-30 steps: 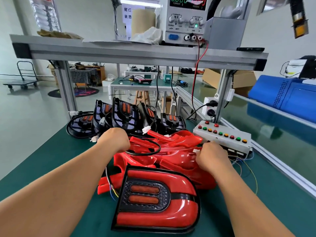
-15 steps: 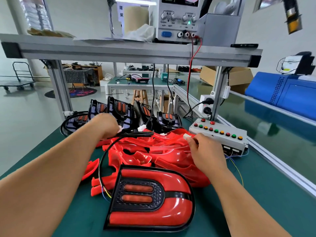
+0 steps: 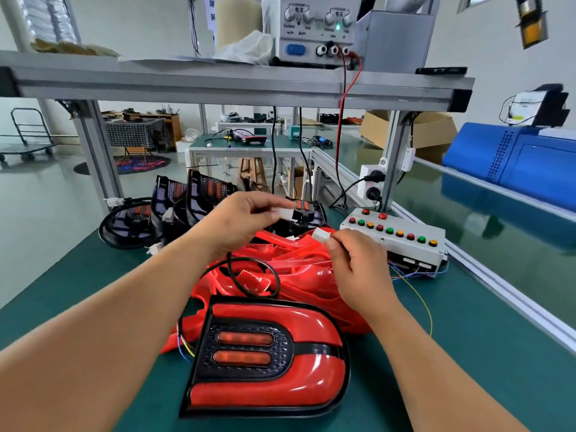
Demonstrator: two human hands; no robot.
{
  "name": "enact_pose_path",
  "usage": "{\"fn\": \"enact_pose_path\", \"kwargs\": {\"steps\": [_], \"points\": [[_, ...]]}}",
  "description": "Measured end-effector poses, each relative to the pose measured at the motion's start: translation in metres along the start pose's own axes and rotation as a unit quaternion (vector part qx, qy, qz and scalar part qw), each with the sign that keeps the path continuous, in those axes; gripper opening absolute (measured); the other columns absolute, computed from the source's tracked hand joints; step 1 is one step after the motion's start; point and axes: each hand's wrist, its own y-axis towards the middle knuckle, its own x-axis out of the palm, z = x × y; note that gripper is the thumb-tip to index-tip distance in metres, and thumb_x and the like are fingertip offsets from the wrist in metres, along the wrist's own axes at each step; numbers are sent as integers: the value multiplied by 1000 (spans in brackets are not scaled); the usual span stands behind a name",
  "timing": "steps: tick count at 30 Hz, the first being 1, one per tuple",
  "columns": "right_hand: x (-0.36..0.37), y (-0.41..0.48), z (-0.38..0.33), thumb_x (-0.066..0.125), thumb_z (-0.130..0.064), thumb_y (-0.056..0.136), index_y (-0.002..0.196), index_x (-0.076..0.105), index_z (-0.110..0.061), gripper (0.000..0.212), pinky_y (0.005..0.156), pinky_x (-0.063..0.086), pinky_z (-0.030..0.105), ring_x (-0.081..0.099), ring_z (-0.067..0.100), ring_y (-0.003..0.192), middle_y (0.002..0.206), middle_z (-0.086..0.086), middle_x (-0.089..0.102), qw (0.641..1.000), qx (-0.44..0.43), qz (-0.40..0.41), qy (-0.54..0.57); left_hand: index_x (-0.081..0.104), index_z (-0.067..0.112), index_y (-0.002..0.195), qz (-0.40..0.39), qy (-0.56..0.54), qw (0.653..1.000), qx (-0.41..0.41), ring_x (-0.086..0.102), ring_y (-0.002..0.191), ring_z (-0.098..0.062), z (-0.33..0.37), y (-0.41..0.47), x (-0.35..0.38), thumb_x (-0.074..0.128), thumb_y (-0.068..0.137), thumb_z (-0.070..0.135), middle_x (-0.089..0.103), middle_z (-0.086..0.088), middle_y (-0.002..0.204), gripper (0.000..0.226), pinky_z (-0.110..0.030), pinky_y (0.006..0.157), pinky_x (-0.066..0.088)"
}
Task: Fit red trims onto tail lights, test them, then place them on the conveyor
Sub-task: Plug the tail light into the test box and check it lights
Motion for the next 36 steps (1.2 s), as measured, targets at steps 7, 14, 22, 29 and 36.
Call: {"fn": "enact_pose_path", "kwargs": {"steps": [7,14,22,29,36], "points": [[0,-2,-1,47,-29,96,81,60,-13,26,71,39,38,50,20,70,71,-5,52,1000,-11,9,27,74,28,91,-5,-39,999,-12,60,74,11,-7,2,21,69,89,17,71,13,91,12,-6,72,46],[2,-1,2,47,-30,96,85,64,-12,27,74,39,38,48,16,71,73,-6,53,999,-14,-4,31,75,25,94,-26,-37,998,33,62,77,5,-11,-2,30,75,83,13,72,13,82,16,-9,77,45],[1,-2,1,47,-32,95,87,66,-12,29,74,35,36,47,15,72,74,-7,52,999,-24,-6,21,73,29,92,-22,-82,996,9,59,63,-3,-15,-5,34,62,93,15,68,2,75,18,-16,62,49],[3,-5,-3,48,-34,95,91,68,-17,27,75,30,35,44,12,76,77,-8,52,999,-41,-13,-18,75,28,86,-25,-92,995,-27,54,59,-5,-16,-9,34,57,96,20,61,8,59,22,-16,58,46],[2,-7,-6,41,-42,96,92,70,-18,38,75,19,27,54,19,80,81,-4,59,995,-83,13,-55,71,20,70,-55,-58,994,-75,45,49,-7,-7,-6,28,58,96,30,53,8,50,31,-20,53,41]]}}
